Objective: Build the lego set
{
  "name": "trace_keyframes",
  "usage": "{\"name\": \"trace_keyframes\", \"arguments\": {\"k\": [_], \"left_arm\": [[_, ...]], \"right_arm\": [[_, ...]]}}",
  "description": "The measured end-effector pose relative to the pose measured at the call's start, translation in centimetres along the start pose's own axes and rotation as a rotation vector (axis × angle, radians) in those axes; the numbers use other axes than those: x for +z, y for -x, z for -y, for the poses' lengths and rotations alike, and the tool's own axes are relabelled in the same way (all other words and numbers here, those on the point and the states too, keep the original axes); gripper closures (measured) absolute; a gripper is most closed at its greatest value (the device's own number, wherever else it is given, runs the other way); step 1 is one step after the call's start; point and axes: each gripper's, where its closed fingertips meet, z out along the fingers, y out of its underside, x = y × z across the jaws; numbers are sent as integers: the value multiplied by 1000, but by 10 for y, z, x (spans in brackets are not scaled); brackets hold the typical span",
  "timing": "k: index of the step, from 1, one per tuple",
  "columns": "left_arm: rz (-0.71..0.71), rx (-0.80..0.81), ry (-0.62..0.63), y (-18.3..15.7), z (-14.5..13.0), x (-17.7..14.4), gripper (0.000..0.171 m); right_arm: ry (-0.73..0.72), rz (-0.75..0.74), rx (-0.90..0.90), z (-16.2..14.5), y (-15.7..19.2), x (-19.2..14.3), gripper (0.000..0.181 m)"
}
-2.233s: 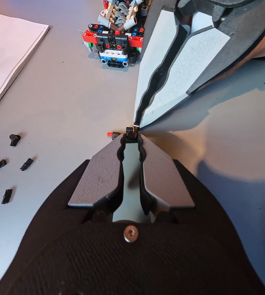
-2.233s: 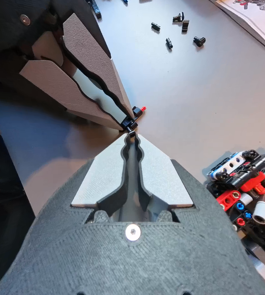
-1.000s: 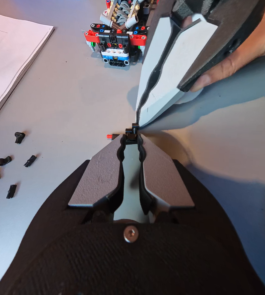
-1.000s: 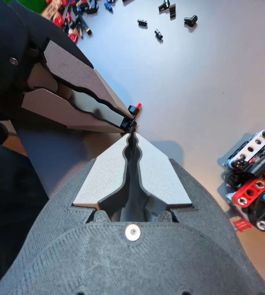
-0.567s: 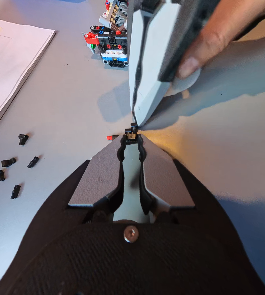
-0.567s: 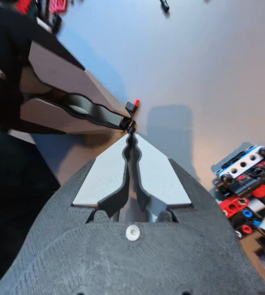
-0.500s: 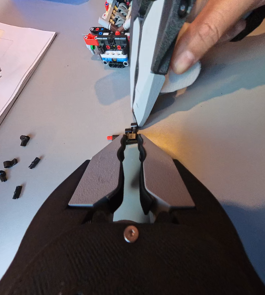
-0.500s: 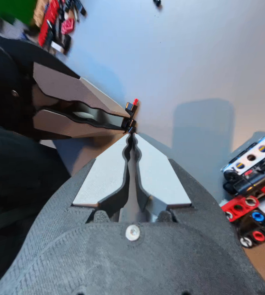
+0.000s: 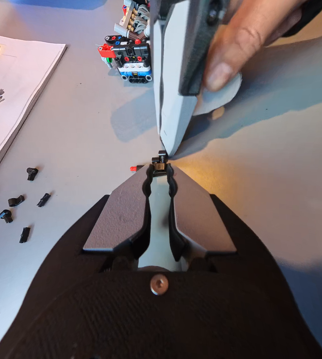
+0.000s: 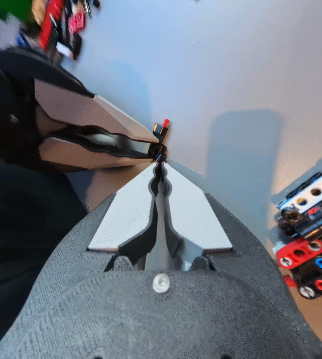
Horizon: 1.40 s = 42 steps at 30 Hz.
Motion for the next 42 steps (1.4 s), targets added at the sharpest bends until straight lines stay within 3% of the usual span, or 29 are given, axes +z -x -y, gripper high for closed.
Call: {"name": "trace_keyframes", "arguments": {"k": [2,4,12,22,25,30,35,42], "left_arm": [[-2,-5,2,0,0,0,161],[8,-13,6,3,-1,-1,162],[11,-11,-6,5,-1,0,160],[-10,-23,-9,4,-1,-1,160],[-5,-23,-8,5,-1,-1,160],[5,-30,-6,6,-1,0,160],[-9,-45,-7,6,-1,0,160],[-16,-49,-7,6,-1,0,160]], "right_arm": [[42,-111,-163,1,-1,1,181],[44,-129,-232,5,-1,3,181],[-51,-18,-91,7,-1,2,181],[-86,-214,-227,2,-9,-7,179],[-97,-200,-267,5,-5,-5,167],[-71,-272,-422,9,-10,-3,169],[-30,-242,-548,10,-2,0,171],[-55,-248,-522,12,-6,2,176]]}}
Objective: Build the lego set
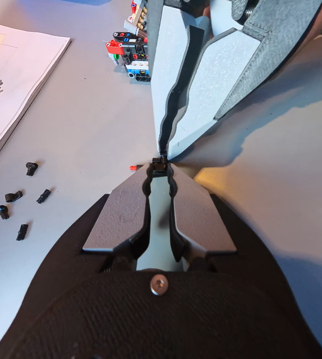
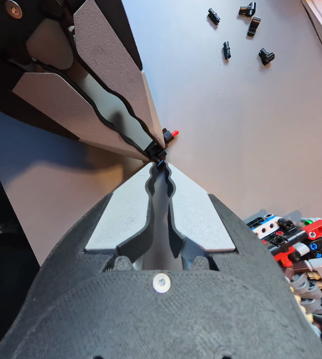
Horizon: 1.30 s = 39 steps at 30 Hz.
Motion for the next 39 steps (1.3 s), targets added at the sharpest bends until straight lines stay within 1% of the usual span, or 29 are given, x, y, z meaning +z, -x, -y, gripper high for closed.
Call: {"name": "trace_keyframes", "arguments": {"k": [4,7,12,16,20,27,32,39], "left_arm": [[-3,-4,0,0,0,0,160],[11,5,1,1,0,0,160],[49,38,3,2,0,1,160],[69,51,5,2,0,1,161],[74,34,6,4,-1,1,161],[95,52,6,4,-2,0,161],[115,61,1,3,-1,-1,161],[113,38,0,4,0,-2,161]], "right_arm": [[-32,0,98,0,0,-1,176],[-20,-18,145,1,0,0,177],[90,-139,65,-1,-1,0,177],[141,-182,13,-1,-2,1,177],[155,-183,7,0,-2,2,177],[166,-154,-1,0,-1,2,177],[167,-126,29,0,0,2,177],[187,-131,47,1,0,3,177]]}}
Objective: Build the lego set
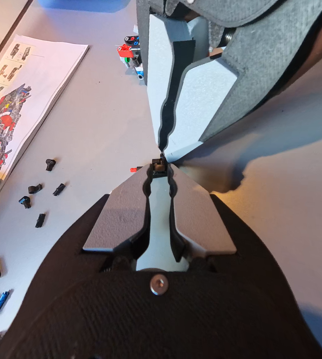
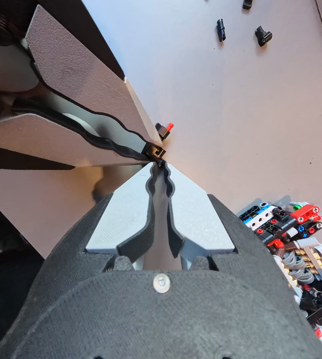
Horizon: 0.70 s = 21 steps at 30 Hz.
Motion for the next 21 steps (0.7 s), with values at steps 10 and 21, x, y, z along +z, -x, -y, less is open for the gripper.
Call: {"name": "trace_keyframes", "arguments": {"k": [10,21], "left_arm": [[2,-23,-1,1,1,-3,161],[-21,-5,15,-1,0,-2,162]], "right_arm": [[32,-42,-44,2,-1,1,177],[-122,246,193,3,6,-3,177]]}}
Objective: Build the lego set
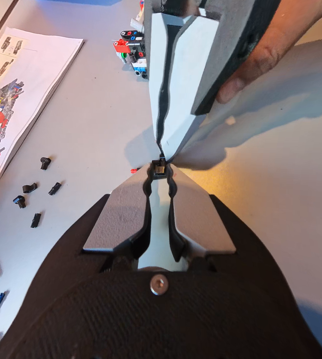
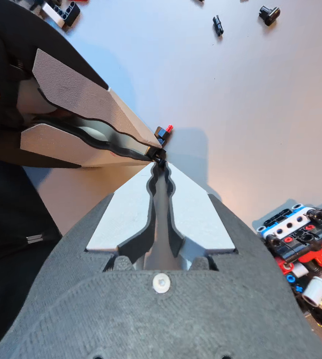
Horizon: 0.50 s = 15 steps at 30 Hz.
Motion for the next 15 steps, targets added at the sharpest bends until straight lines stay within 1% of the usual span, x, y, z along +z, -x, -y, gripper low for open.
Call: {"name": "trace_keyframes", "arguments": {"k": [1,2,3,5,7,9,13,15], "left_arm": [[0,0,1,-1,0,-1,162],[-13,2,-13,-7,1,-2,171],[-24,5,6,-11,-1,0,171],[-7,39,14,-8,-1,-1,171],[-37,-16,10,-5,-1,1,171],[-79,-40,3,-7,0,2,171],[-90,-31,-2,-9,1,2,171],[-99,-41,-2,-9,0,3,171]], "right_arm": [[-7,-10,-3,0,0,0,177],[-13,5,18,-1,3,2,177],[-30,42,62,-1,8,4,181],[-76,54,113,2,7,4,181],[-94,34,114,3,4,4,181],[-86,31,149,0,-1,0,181],[-71,29,164,-13,-13,-13,181],[-78,30,159,-15,-13,-16,181]]}}
